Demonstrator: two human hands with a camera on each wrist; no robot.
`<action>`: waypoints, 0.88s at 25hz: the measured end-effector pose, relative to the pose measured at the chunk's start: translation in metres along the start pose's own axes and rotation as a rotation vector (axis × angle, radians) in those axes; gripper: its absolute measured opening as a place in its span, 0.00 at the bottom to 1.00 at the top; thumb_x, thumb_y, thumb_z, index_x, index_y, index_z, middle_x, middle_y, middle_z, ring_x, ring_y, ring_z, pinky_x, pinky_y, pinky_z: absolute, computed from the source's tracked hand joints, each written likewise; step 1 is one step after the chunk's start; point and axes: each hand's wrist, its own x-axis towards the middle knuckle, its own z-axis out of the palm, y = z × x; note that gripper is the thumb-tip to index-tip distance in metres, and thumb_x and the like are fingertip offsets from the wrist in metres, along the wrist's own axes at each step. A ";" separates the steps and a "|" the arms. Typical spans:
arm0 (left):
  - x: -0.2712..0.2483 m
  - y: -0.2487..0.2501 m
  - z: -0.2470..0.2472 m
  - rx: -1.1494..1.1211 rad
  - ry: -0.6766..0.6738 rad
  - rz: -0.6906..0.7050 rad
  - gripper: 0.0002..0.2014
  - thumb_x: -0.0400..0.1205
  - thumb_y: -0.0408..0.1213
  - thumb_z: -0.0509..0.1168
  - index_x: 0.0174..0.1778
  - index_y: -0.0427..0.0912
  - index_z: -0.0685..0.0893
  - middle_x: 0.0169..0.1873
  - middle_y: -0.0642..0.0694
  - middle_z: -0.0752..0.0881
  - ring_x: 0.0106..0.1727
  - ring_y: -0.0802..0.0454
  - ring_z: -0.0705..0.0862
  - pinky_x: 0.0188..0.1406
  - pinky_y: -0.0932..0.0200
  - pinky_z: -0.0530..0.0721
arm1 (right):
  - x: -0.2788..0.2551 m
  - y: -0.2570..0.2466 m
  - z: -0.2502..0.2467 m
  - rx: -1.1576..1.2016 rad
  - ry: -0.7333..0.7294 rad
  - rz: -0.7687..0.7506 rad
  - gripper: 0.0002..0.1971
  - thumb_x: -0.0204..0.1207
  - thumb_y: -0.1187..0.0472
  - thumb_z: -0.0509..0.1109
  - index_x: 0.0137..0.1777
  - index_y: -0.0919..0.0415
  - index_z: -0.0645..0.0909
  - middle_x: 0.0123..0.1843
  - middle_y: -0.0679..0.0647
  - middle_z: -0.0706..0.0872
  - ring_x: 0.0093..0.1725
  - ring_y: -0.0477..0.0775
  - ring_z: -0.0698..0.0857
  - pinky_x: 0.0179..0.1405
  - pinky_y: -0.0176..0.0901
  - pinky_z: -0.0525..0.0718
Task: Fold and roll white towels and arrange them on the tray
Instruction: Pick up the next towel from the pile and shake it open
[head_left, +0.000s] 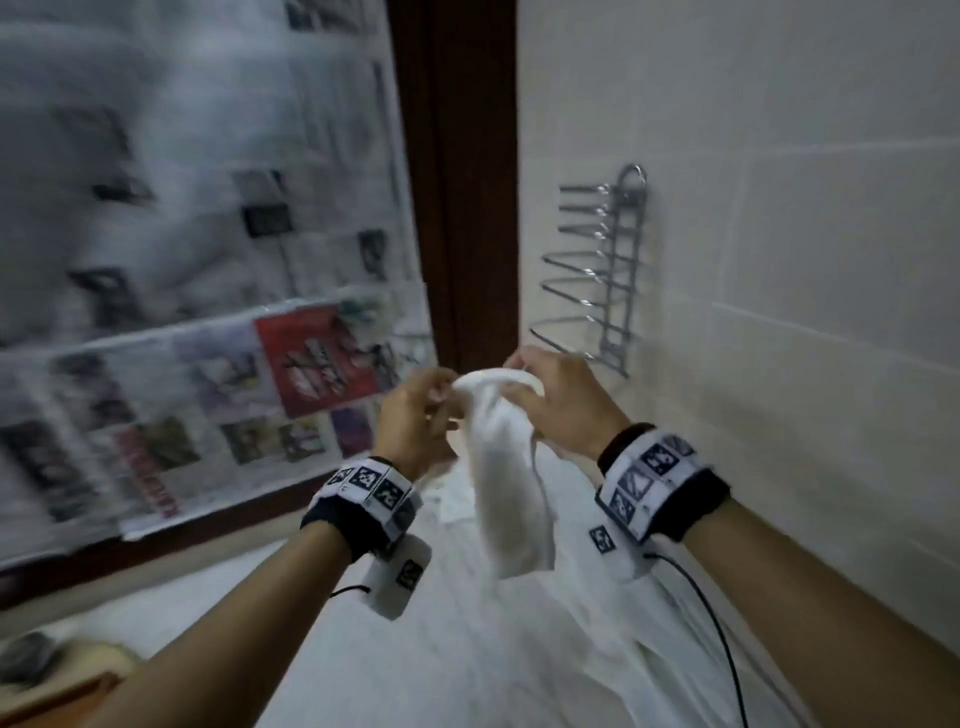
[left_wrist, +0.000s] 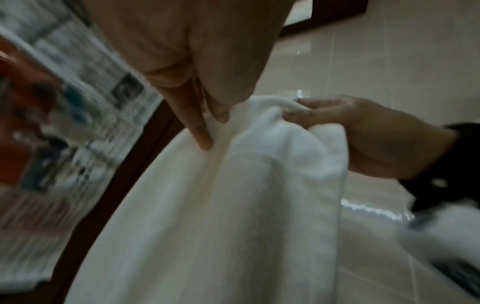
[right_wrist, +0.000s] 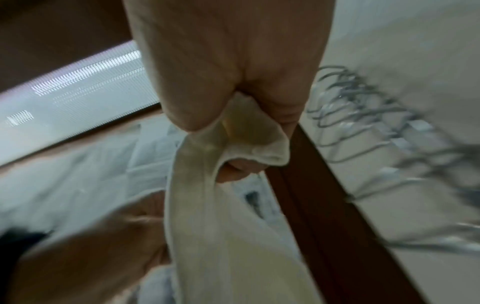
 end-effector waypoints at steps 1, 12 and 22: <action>0.003 0.016 -0.027 -0.045 0.024 0.062 0.11 0.83 0.27 0.63 0.50 0.51 0.79 0.47 0.39 0.85 0.41 0.47 0.89 0.40 0.47 0.91 | 0.029 -0.034 -0.003 0.019 -0.028 -0.037 0.06 0.75 0.62 0.69 0.50 0.53 0.79 0.37 0.52 0.86 0.36 0.52 0.84 0.37 0.44 0.81; 0.002 0.091 -0.244 0.454 0.297 0.128 0.05 0.70 0.32 0.72 0.29 0.38 0.86 0.23 0.46 0.83 0.25 0.56 0.78 0.27 0.57 0.82 | 0.147 -0.228 -0.017 0.307 -0.232 0.005 0.14 0.64 0.59 0.84 0.49 0.63 0.91 0.47 0.54 0.92 0.51 0.52 0.89 0.60 0.49 0.86; 0.008 0.119 -0.372 1.014 0.248 0.168 0.05 0.78 0.30 0.71 0.38 0.39 0.92 0.32 0.41 0.87 0.34 0.46 0.82 0.40 0.56 0.80 | 0.159 -0.263 -0.030 0.054 0.038 -0.134 0.07 0.74 0.57 0.78 0.48 0.60 0.92 0.42 0.52 0.90 0.42 0.48 0.86 0.30 0.30 0.77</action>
